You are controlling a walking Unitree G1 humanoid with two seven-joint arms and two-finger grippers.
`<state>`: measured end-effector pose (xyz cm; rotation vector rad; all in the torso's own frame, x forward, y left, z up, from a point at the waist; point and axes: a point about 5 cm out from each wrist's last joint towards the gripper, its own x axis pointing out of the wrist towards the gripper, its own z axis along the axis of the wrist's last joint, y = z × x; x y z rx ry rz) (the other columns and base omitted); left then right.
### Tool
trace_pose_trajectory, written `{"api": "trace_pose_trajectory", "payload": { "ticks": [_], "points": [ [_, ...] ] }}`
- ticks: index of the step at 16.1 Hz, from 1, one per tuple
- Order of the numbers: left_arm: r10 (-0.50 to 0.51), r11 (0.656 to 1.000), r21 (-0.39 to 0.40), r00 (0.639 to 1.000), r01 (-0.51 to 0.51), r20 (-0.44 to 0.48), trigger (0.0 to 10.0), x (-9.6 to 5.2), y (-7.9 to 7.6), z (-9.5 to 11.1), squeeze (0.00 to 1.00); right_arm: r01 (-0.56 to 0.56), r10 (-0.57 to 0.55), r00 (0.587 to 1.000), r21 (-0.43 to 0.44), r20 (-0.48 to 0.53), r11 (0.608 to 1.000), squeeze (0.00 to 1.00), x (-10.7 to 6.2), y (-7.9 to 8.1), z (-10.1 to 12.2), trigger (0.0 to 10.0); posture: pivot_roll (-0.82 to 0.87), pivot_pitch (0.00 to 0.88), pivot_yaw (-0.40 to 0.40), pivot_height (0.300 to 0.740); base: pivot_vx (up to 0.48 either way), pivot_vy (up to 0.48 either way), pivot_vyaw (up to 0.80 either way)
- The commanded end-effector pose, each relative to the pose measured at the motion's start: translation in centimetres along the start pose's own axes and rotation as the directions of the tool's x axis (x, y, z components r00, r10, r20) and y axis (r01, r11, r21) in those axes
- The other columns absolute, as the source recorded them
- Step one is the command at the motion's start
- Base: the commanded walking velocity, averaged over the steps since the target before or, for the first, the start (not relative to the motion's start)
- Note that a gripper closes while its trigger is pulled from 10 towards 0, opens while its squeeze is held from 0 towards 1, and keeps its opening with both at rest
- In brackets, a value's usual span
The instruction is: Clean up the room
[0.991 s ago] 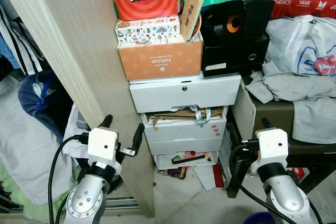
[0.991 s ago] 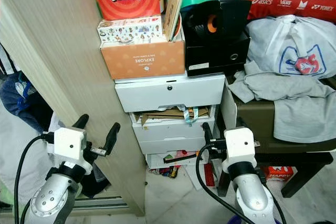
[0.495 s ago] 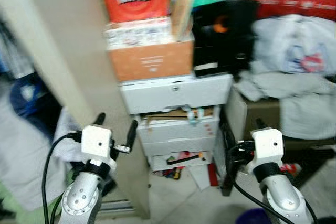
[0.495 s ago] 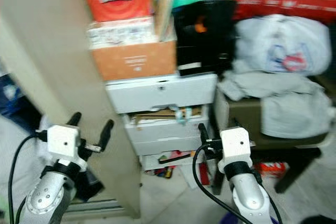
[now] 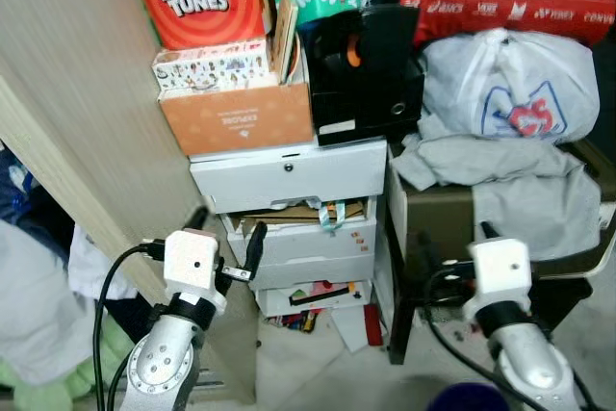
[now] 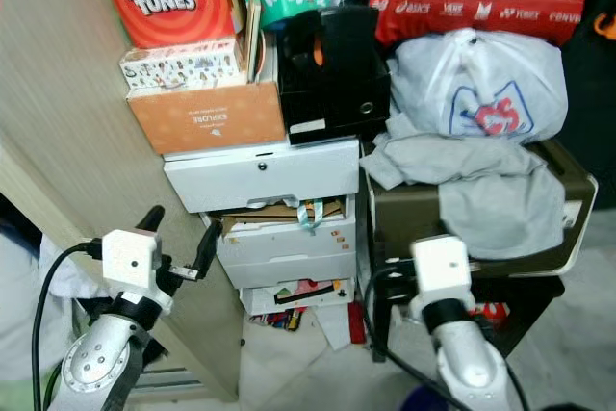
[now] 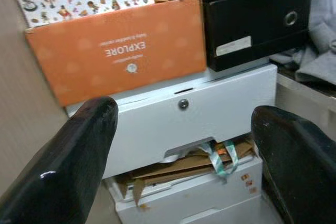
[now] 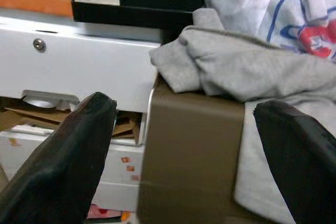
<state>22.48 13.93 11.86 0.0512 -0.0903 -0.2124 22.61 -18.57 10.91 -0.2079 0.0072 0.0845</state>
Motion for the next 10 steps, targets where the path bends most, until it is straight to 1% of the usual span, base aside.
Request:
{"api": "trace_pose_trajectory", "payload": {
  "ticks": [1, 2, 5, 10],
  "points": [
    [0.026, 0.999, 0.025, 1.000, -0.026, -0.006, 10.0, -0.13, 0.84, 0.01, 0.00, -0.018, 0.018, 1.000, 0.018, 0.012, 1.000, 0.00, 0.21, 0.70, 0.30, 10.0, -0.20, 0.000, 0.092, 0.740, 0.000, -0.277, 0.00],
    [0.025, 0.999, 0.025, 1.000, -0.025, -0.006, 10.0, -0.11, 0.82, -0.01, 0.00, -0.019, 0.019, 1.000, 0.018, 0.011, 1.000, 0.00, 0.24, 0.71, 0.25, 10.0, -0.20, 0.000, 0.093, 0.740, 0.000, -0.247, 0.00],
    [0.039, 0.999, 0.003, 0.999, -0.039, -0.013, 10.0, -0.09, 1.02, -0.19, 0.00, -0.022, 0.021, 1.000, 0.018, 0.010, 1.000, 0.00, 0.36, 0.76, 0.15, 10.0, -0.20, 0.000, 0.094, 0.740, 0.000, 0.000, 0.00],
    [0.035, 0.999, 0.009, 0.999, -0.035, -0.020, 10.0, -0.04, 1.02, -0.40, 0.00, -0.023, 0.023, 1.000, 0.017, 0.009, 1.000, 0.00, 0.47, 0.74, 0.02, 10.0, -0.20, 0.000, 0.094, 0.740, 0.000, 0.000, 0.00]
  ]
}}
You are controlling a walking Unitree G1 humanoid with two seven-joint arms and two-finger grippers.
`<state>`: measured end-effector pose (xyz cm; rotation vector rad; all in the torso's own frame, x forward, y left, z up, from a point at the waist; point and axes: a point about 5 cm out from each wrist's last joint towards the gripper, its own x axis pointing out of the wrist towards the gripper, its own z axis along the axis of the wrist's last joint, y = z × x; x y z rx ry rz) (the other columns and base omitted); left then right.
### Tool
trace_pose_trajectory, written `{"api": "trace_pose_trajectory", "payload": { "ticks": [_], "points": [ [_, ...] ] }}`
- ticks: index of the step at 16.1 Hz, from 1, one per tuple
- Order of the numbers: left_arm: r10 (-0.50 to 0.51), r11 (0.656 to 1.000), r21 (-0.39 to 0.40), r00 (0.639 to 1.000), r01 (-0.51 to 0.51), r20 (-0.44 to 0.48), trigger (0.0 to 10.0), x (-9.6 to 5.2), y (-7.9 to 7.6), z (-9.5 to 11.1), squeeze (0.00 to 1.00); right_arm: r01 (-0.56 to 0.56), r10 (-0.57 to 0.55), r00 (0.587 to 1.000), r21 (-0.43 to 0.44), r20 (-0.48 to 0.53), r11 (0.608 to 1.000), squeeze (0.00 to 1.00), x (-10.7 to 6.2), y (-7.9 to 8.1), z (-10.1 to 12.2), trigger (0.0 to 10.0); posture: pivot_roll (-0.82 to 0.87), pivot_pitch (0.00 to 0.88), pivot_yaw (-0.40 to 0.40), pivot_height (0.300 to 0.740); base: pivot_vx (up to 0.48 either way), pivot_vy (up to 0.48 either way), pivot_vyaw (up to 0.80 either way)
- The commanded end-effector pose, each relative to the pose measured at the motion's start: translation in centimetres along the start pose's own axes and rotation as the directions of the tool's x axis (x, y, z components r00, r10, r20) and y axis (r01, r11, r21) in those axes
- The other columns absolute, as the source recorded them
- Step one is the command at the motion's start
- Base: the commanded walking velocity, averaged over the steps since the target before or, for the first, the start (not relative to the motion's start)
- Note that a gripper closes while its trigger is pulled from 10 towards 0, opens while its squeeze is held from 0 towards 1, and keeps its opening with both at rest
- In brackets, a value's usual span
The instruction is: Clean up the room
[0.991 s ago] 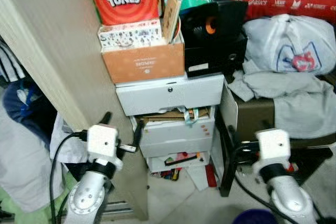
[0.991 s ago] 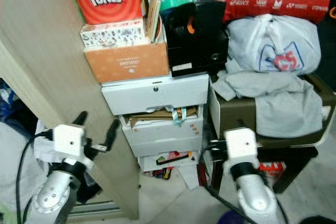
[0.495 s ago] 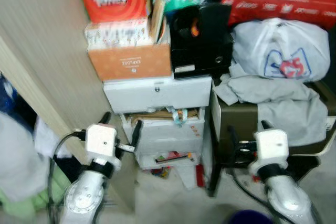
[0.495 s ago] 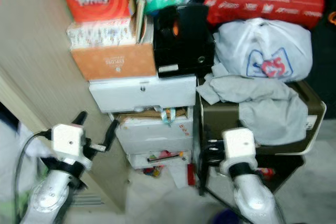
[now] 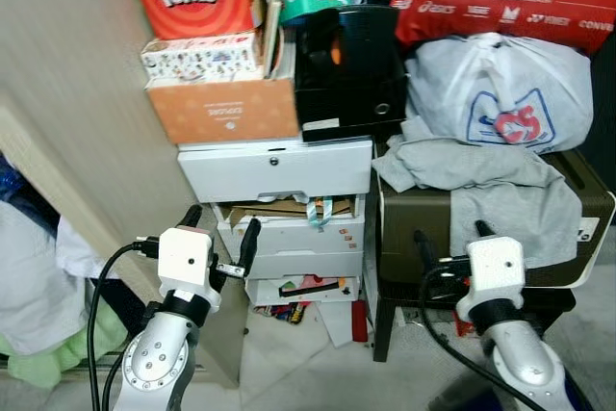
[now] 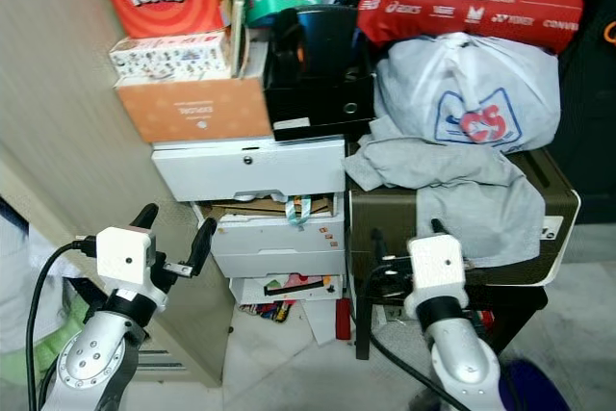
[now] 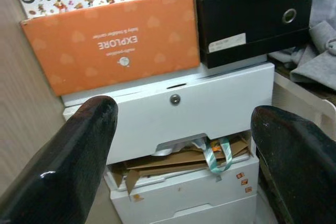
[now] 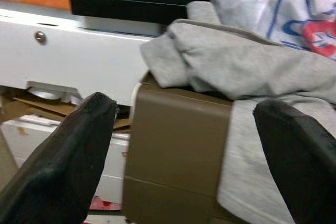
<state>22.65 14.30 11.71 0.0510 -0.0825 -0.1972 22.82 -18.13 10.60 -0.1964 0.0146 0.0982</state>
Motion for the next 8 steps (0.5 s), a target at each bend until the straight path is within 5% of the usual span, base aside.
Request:
{"api": "trace_pose_trajectory", "payload": {
  "ticks": [1, 8],
  "points": [
    [0.020, 1.000, 0.009, 1.000, -0.020, -0.015, 10.0, -0.12, 0.66, -0.29, 0.00, -0.008, 0.008, 1.000, 0.005, 0.014, 1.000, 0.00, 0.26, 0.25, 0.20, 10.0, -0.20, 0.000, 0.094, 0.740, 0.000, 0.000, 0.00],
    [0.038, 0.999, -0.010, 0.999, -0.038, -0.029, 10.0, -0.20, 0.82, -0.64, 0.00, -0.010, 0.010, 1.000, 0.001, 0.018, 1.000, 0.00, 0.38, 0.29, 0.19, 10.0, -0.20, 0.000, 0.095, 0.740, 0.000, 0.000, 0.00]
  ]
}}
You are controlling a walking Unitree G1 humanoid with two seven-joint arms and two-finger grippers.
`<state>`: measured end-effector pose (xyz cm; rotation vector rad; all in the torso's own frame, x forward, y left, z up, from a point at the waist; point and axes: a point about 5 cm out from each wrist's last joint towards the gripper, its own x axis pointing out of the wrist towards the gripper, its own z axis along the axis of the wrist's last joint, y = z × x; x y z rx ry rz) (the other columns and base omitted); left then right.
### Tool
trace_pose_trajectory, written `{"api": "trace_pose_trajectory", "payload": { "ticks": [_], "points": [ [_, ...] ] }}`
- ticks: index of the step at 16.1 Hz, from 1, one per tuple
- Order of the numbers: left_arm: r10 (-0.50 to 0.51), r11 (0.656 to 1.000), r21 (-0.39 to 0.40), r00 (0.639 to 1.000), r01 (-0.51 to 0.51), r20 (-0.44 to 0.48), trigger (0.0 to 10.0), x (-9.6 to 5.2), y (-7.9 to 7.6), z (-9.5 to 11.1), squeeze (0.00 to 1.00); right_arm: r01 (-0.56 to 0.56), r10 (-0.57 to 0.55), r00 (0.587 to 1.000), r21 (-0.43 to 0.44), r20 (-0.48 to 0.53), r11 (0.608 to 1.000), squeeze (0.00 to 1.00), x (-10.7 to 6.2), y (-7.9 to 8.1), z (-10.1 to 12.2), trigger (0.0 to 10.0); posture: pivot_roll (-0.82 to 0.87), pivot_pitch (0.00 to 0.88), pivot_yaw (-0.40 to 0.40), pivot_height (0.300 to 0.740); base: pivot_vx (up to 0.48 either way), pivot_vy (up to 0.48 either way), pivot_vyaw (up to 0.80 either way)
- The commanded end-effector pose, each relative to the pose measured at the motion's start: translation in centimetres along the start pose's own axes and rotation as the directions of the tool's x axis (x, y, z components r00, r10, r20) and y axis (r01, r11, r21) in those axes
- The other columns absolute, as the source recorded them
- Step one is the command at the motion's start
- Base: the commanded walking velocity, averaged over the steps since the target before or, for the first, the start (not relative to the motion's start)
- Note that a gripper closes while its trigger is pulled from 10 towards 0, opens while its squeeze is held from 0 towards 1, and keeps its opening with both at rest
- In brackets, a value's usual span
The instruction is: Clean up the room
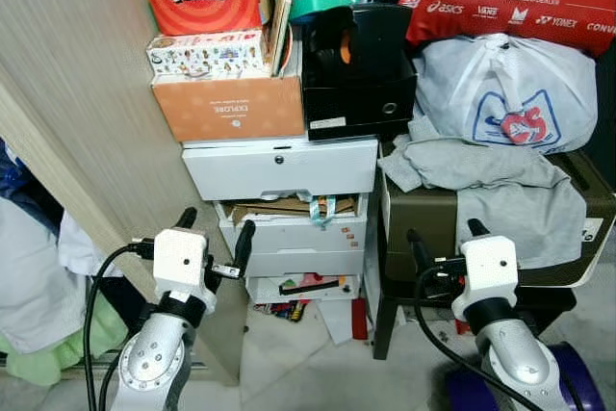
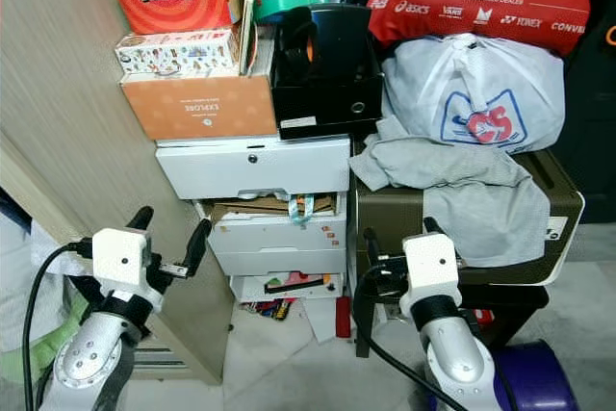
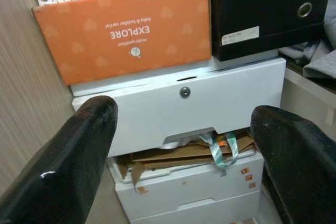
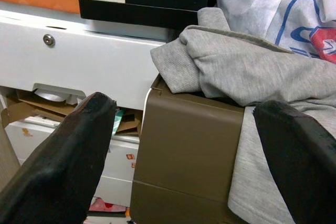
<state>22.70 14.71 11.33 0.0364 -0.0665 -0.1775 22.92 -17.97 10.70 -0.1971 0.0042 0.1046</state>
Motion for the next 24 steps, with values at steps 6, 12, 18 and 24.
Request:
{"api": "trace_pose_trajectory", "payload": {
  "ticks": [6, 12, 18, 24],
  "points": [
    [0.021, 1.000, 0.006, 1.000, -0.021, -0.010, 10.0, 0.0, 0.3, -0.3, 0.00, -0.011, 0.011, 1.000, -0.004, 0.010, 1.000, 0.00, 0.4, 0.1, 0.1, 10.0, -0.21, 0.000, 0.090, 0.740, 0.000, 0.000, 0.80],
    [0.021, 1.000, 0.001, 1.000, -0.021, -0.007, 10.0, 0.1, 0.2, -0.3, 0.00, -0.014, 0.014, 1.000, -0.007, 0.010, 1.000, 0.00, 0.5, 0.0, 0.1, 10.0, -0.21, 0.000, 0.088, 0.740, 0.000, 0.000, 0.80],
    [0.072, 0.997, 0.009, 0.997, -0.072, -0.010, 10.0, 0.1, 0.7, -0.6, 0.00, -0.021, 0.021, 1.000, -0.011, 0.013, 1.000, 0.00, 0.7, -0.1, 0.1, 10.0, -0.21, 0.000, 0.082, 0.740, 0.000, 0.000, 0.80],
    [0.119, 0.993, 0.003, 0.993, -0.119, -0.013, 10.0, 0.6, 1.4, -0.9, 0.00, -0.043, 0.043, 0.999, -0.014, 0.027, 0.999, 0.00, 1.4, 0.2, 0.2, 10.0, -0.21, 0.000, 0.085, 0.740, 0.000, 0.000, 0.80]
  ]
}}
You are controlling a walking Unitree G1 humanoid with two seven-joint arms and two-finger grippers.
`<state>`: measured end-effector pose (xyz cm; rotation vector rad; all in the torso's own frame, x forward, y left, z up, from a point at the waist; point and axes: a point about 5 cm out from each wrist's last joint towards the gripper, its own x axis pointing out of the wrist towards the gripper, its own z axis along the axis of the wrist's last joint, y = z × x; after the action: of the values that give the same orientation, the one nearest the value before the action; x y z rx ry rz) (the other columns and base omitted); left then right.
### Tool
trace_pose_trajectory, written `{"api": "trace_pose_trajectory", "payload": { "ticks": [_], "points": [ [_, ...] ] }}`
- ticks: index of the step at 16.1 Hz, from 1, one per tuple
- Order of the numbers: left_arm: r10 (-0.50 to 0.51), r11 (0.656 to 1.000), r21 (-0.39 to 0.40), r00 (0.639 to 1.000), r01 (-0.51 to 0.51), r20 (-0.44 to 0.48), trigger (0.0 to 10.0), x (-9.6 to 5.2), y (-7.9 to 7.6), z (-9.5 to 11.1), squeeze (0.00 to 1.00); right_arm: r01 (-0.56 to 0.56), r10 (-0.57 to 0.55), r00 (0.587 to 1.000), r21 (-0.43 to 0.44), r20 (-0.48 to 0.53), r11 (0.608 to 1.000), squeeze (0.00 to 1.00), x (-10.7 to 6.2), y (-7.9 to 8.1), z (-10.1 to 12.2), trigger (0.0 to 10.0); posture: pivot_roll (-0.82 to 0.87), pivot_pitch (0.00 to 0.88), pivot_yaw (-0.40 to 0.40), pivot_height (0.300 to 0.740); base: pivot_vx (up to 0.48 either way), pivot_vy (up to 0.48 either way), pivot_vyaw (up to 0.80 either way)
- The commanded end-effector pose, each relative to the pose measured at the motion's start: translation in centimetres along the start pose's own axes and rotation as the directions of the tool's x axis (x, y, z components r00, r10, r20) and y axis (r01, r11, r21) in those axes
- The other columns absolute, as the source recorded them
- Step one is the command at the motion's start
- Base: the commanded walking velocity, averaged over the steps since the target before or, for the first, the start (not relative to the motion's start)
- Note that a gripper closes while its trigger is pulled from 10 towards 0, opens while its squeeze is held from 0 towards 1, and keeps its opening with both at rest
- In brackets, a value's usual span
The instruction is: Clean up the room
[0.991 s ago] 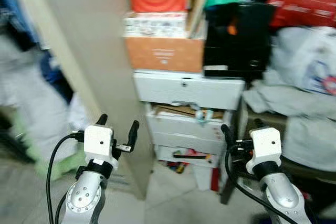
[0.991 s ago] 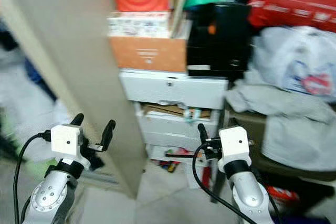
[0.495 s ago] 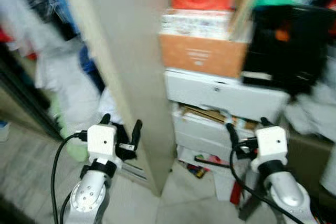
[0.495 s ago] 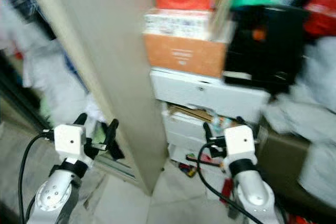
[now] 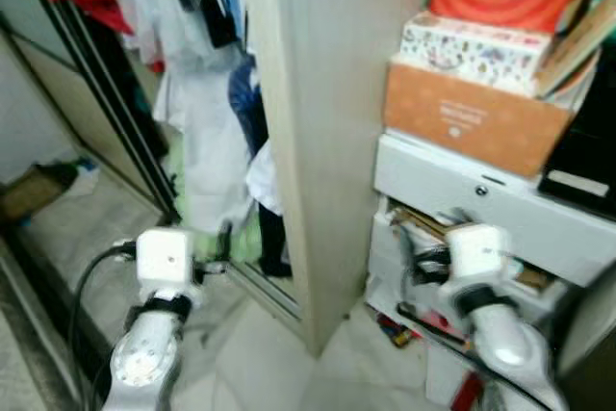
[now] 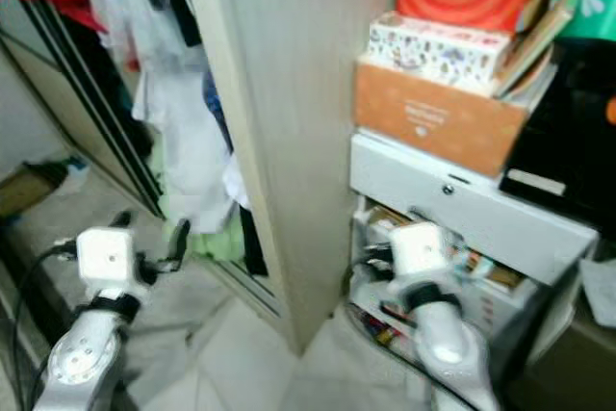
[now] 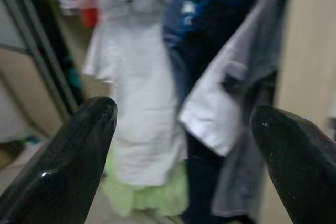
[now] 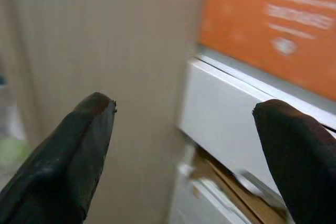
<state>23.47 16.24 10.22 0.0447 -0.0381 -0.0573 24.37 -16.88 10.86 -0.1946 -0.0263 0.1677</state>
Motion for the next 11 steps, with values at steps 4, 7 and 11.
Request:
{"api": "trace_pose_trajectory", "payload": {
  "ticks": [4, 7, 11],
  "points": [
    [0.038, 0.999, -0.007, 0.999, -0.038, 0.023, 10.0, 0.6, 0.1, 0.3, 0.00, 0.012, -0.012, 1.000, -0.013, 0.005, 1.000, 0.00, 0.4, -0.7, -0.1, 10.0, -0.21, 0.000, 0.079, 0.740, 0.000, 0.000, 0.80],
    [0.094, 0.995, 0.010, 0.994, -0.095, 0.056, 10.0, 1.0, 0.9, 0.7, 0.00, -0.029, 0.029, 0.999, -0.004, 0.029, 1.000, 0.00, 1.6, -0.3, 0.2, 10.0, -0.15, 0.000, 0.031, 0.740, 0.000, 0.000, 0.21],
    [0.202, 0.979, 0.020, 0.977, -0.204, 0.072, 10.0, 0.2, 2.7, 1.1, 0.00, -0.106, 0.106, 0.993, -0.001, 0.055, 0.994, 0.00, 4.0, 0.4, 1.1, 10.0, -0.07, 0.000, -0.027, 0.740, 0.000, 0.000, 0.00]
  ]
}}
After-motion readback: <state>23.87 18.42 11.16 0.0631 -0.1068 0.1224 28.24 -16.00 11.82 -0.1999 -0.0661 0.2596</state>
